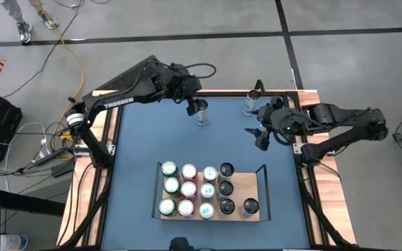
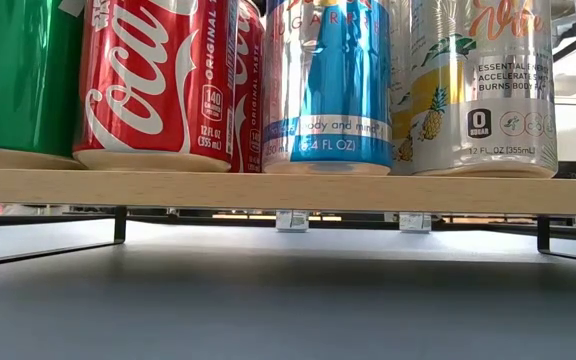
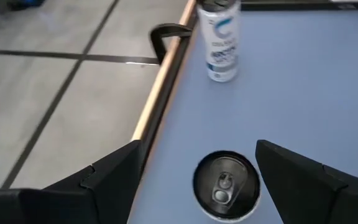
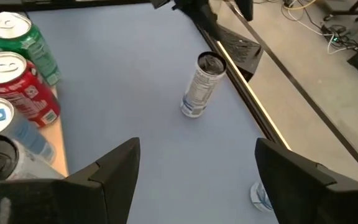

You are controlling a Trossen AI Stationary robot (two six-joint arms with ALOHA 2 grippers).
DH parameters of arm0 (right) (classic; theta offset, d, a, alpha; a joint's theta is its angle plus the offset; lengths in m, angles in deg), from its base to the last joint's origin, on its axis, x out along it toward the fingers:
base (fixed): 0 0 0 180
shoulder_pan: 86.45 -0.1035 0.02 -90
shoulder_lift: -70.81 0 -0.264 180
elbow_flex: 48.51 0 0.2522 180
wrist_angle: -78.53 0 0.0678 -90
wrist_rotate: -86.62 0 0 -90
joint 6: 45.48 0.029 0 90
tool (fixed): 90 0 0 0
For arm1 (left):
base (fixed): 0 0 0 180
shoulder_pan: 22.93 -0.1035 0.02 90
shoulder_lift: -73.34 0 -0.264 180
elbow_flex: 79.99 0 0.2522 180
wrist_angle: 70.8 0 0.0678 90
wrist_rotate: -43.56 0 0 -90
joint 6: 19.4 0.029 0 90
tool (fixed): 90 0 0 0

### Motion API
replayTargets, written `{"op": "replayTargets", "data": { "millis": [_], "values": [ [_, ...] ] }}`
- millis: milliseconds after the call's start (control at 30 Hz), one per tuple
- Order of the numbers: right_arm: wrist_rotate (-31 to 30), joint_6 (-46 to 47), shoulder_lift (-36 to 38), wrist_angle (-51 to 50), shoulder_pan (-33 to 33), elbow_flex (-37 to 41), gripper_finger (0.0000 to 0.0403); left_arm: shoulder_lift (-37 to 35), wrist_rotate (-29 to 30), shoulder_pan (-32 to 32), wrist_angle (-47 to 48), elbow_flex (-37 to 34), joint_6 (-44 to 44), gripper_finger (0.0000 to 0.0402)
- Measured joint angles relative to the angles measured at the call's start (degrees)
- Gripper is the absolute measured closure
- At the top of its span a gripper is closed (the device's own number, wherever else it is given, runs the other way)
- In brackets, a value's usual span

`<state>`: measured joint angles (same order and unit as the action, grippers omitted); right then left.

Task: Place canned beverage on shelf
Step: Put the bottom white-blue soda can on the shelf aligned with the other white-blue soda can

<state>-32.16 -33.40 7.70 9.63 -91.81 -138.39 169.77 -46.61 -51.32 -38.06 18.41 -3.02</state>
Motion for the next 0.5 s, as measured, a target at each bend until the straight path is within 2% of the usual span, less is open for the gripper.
{"op": "replayTargets", "data": {
  "millis": [367,500],
  "values": [
    [0.17,-0.08,0.0,-0.19,2.9,0.0,0.0102,1.89,-2.97,0.65,2.11,0.11,8.06,0.0082],
    [0.17,-0.08,0.0,-0.19,3.29,0.0,0.0102,2.99,-2.44,0.71,4.21,-0.05,7.58,0.0072]
  ]
}}
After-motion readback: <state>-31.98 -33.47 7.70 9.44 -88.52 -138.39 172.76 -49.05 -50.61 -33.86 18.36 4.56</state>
